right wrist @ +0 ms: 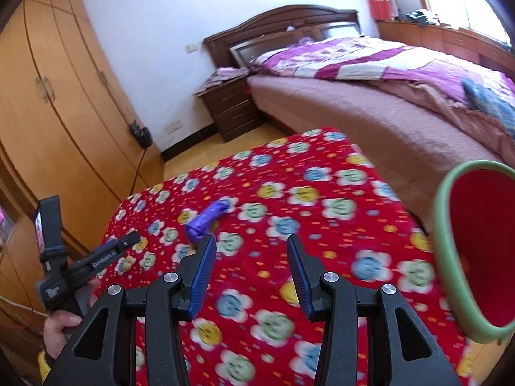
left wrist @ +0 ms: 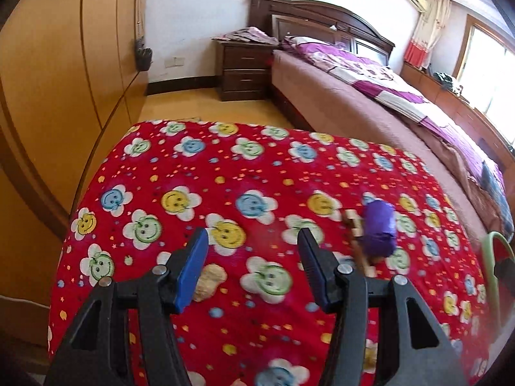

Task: Collect trash
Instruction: 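Move both open tools back over the bedspread toward the purple item, then grasp the purple wrapped item with the right gripper and lift it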

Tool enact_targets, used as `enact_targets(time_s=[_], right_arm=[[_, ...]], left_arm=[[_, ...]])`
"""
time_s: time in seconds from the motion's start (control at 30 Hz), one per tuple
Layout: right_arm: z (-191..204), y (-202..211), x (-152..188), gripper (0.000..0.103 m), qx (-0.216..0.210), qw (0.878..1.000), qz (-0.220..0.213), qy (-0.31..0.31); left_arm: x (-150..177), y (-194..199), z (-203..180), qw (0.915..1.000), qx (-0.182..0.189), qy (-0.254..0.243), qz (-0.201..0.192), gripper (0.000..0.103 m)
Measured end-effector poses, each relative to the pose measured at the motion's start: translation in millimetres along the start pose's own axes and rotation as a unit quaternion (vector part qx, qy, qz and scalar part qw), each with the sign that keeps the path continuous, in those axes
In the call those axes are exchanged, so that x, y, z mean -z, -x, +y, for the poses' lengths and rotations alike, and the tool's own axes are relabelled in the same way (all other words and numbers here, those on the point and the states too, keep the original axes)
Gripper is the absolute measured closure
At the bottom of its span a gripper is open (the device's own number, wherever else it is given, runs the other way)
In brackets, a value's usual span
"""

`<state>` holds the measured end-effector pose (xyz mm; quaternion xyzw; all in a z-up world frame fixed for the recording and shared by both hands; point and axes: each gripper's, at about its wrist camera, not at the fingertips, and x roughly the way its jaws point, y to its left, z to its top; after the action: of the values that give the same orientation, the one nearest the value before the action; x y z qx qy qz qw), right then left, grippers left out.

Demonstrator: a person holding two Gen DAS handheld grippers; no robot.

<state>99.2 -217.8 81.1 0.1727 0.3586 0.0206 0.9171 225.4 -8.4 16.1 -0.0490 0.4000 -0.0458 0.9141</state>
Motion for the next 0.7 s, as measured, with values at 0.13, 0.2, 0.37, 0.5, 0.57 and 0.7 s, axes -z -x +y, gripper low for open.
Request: enact_targets(time_s=[0.13,0.2,0.37,0.5,0.57,0.7], right_arm=[[20,-31,-3,0.056,-0.015,1.000,0.016,0.008],[28,-42,-2,0.056,-0.015,1.000,0.020,0.014],[40,-76,0,0.056,-0.012,0.999,0.037,0.016],[45,-94,-1,0.056,-0.011,0.999,0.043,0.013],[48,-101,-2,0.056,-0.011,0.999,0.043,0.012],[52,-115,-4,0.056,-0.012,0.999,0.047,0.016]], left_arm=[[8,-9,8,0.9999,-0.003,0.007,0.009,0.045],[7,-11,11,0.9999,-0.004,0.006,0.007,0.045],[10,-9,12,0.9999,-0.011,0.003,-0.007,0.045],[13,-8,15,0.9999,-0.003,0.010,-0.006,0.045],[13,-8,17,0.9999,-0.004,0.011,-0.007,0.045],[13,-8,20,0.9998,0.000,0.018,-0.005,0.045]])
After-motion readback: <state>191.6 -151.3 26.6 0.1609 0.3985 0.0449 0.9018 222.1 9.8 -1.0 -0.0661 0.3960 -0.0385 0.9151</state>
